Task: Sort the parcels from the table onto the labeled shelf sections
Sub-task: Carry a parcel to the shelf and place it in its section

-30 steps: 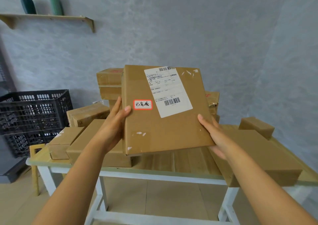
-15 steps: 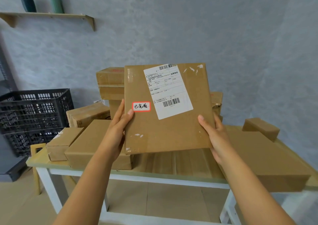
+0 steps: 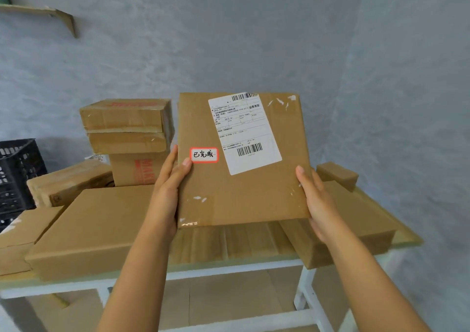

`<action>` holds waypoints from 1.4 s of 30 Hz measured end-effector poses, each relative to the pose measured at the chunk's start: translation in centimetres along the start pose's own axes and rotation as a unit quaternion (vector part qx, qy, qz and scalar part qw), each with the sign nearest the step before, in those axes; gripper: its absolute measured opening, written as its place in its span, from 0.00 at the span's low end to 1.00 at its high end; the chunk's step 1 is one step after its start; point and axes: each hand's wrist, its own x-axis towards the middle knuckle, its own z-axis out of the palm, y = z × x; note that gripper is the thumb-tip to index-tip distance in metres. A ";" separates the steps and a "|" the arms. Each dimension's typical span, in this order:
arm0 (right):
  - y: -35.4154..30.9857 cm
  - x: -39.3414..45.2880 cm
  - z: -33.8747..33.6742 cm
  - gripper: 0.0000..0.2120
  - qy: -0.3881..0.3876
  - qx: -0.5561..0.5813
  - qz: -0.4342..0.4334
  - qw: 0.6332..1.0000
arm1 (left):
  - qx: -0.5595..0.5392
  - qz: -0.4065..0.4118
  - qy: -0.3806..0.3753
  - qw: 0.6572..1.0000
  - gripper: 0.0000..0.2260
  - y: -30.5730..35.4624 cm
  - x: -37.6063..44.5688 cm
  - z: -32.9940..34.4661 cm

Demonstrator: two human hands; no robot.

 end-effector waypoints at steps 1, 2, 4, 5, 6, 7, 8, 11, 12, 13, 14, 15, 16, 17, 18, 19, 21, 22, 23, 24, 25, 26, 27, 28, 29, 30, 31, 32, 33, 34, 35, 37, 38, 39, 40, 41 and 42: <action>-0.1 -0.6 -0.8 0.27 0.019 -0.003 -0.003 1.000 | -0.006 -0.004 -0.013 1.000 0.25 -0.5 0.4 0.8; -0.3 -1.4 -1.7 0.26 0.041 -0.011 -0.005 0.999 | -0.013 -0.011 -0.027 0.999 0.25 -1.0 0.6 1.7; -0.7 -3.0 -3.8 0.24 0.094 -0.031 -0.014 0.995 | -0.033 -0.034 -0.058 0.997 0.28 -2.2 0.9 3.6; -0.9 -4.0 -4.9 0.23 0.125 -0.040 -0.020 0.991 | -0.042 -0.047 -0.079 0.995 0.29 -2.8 0.9 4.8; -1.2 -5.1 -6.0 0.23 0.156 -0.048 -0.025 0.986 | -0.049 -0.060 -0.101 0.992 0.30 -3.3 0.7 6.0; -1.4 -6.3 -7.1 0.24 0.186 -0.054 -0.030 0.981 | -0.057 -0.070 -0.123 0.988 0.30 -3.9 0.5 7.2; -1.6 -7.6 -8.0 0.25 0.215 -0.057 -0.033 0.974 | -0.066 -0.079 -0.144 0.984 0.30 -4.4 0.2 8.4; -2.2 -12.1 -10.6 0.24 0.282 -0.068 -0.043 0.956 | -0.087 -0.103 -0.207 0.969 0.29 -5.8 -1.3 12.2; -2.5 -13.8 -11.4 0.24 0.304 -0.071 -0.043 0.949 | -0.094 -0.115 -0.227 0.963 0.29 -6.2 -2.0 13.6; -2.8 -15.5 -12.2 0.24 0.325 -0.075 -0.043 0.942 | -0.100 -0.127 -0.244 0.956 0.29 -6.5 -2.8 15.1; -3.1 -17.3 -12.9 0.24 0.346 -0.079 -0.041 0.934 | -0.106 -0.139 -0.260 0.950 0.30 -6.8 -3.7 16.5; -3.4 -19.0 -13.7 0.22 0.365 -0.084 -0.040 0.926 | -0.113 -0.151 -0.275 0.943 0.30 -6.9 -4.7 18.0; -3.9 -20.8 -14.5 0.20 0.382 -0.088 -0.041 0.919 | -0.119 -0.161 -0.292 0.935 0.31 -7.1 -5.7 19.4; -4.4 -22.5 -15.2 0.18 0.399 -0.093 -0.044 0.911 | -0.124 -0.168 -0.309 0.928 0.30 -7.1 -6.8 20.8; -4.9 -24.2 -15.8 0.16 0.417 -0.098 -0.048 0.902 | -0.125 -0.171 -0.324 0.922 0.30 -7.1 -7.9 22.3; -5.5 -25.9 -16.5 0.14 0.436 -0.103 -0.049 0.893 | -0.125 -0.172 -0.338 0.917 0.29 -7.1 -9.0 23.7; -6.7 -29.2 -17.9 0.13 0.467 -0.112 -0.051 0.875 | -0.128 -0.175 -0.359 0.908 0.30 -6.9 -11.4 26.3; -7.2 -30.6 -18.7 0.14 0.478 -0.115 -0.052 0.869 | -0.131 -0.180 -0.366 0.903 0.31 -6.7 -12.6 27.5; -7.8 -32.1 -19.5 0.16 0.487 -0.119 -0.053 0.864 | -0.132 -0.183 -0.371 0.901 0.32 -6.6 -13.8 28.6; -8.4 -33.4 -20.4 0.17 0.495 -0.125 -0.053 0.858 | -0.131 -0.183 -0.374 0.900 0.32 -6.5 -15.0 29.8; -8.8 -34.5 -21.1 0.19 0.500 -0.131 -0.053 0.854 | -0.127 -0.181 -0.377 0.899 0.31 -6.4 -15.9 30.7; -9.2 -35.7 -21.8 0.19 0.504 -0.133 -0.055 0.852 | -0.122 -0.179 -0.381 0.899 0.30 -6.3 -17.0 31.6; -9.6 -37.0 -22.7 0.19 0.507 -0.135 -0.059 0.849 | -0.119 -0.177 -0.383 0.899 0.30 -6.1 -18.3 32.7; -10.0 -38.4 -23.6 0.18 0.510 -0.136 -0.060 0.847 | -0.115 -0.176 -0.382 0.900 0.30 -6.0 -19.7 33.8; -10.5 -39.8 -24.6 0.18 0.513 -0.139 -0.059 0.845 | -0.111 -0.177 -0.381 0.901 0.30 -5.7 -21.1 34.9; -11.1 -41.2 -25.7 0.18 0.516 -0.142 -0.058 0.843 | -0.106 -0.178 -0.380 0.902 0.29 -5.5 -22.7 36.1; -11.5 -42.6 -26.7 0.18 0.521 -0.142 -0.058 0.840 | -0.101 -0.177 -0.380 0.902 0.27 -5.2 -24.2 37.2; -12.0 -44.0 -27.7 0.18 0.526 -0.140 -0.059 0.837 | -0.095 -0.175 -0.381 0.903 0.23 -5.1 -25.7 38.4; -12.4 -45.4 -28.7 0.17 0.529 -0.140 -0.060 0.835 | -0.092 -0.174 -0.383 0.903 0.20 -4.9 -27.2 39.5; -12.7 -46.9 -29.8 0.16 0.533 -0.141 -0.061 0.832 | -0.089 -0.171 -0.385 0.902 0.18 -4.9 -28.7 40.7; -13.0 -48.3 -30.7 0.15 0.539 -0.143 -0.059 0.828 | -0.085 -0.167 -0.388 0.902 0.17 -4.9 -30.2 41.8; -13.5 -51.0 -32.5 0.13 0.556 -0.147 -0.056 0.816 | -0.077 -0.160 -0.404 0.897 0.17 -4.9 -32.9 44.0; -13.6 -52.4 -33.4 0.12 0.565 -0.149 -0.055 0.810 | -0.071 -0.155 -0.418 0.892 0.17 -4.9 -34.3 45.0; -13.8 -53.7 -34.3 0.12 0.573 -0.149 -0.053 0.804 | -0.064 -0.150 -0.433 0.887 0.18 -5.0 -35.5 46.1; -13.9 -54.9 -35.3 0.12 0.582 -0.150 -0.050 0.798 | -0.058 -0.147 -0.447 0.880 0.19 -5.2 -36.6 47.1; -14.0 -56.0 -36.3 0.13 0.592 -0.152 -0.046 0.790 | -0.057 -0.147 -0.459 0.874 0.21 -5.4 -37.7 48.2; -14.2 -57.1 -37.3 0.14 0.602 -0.155 -0.042 0.782 | -0.056 -0.150 -0.469 0.869 0.23 -5.7 -38.7 49.4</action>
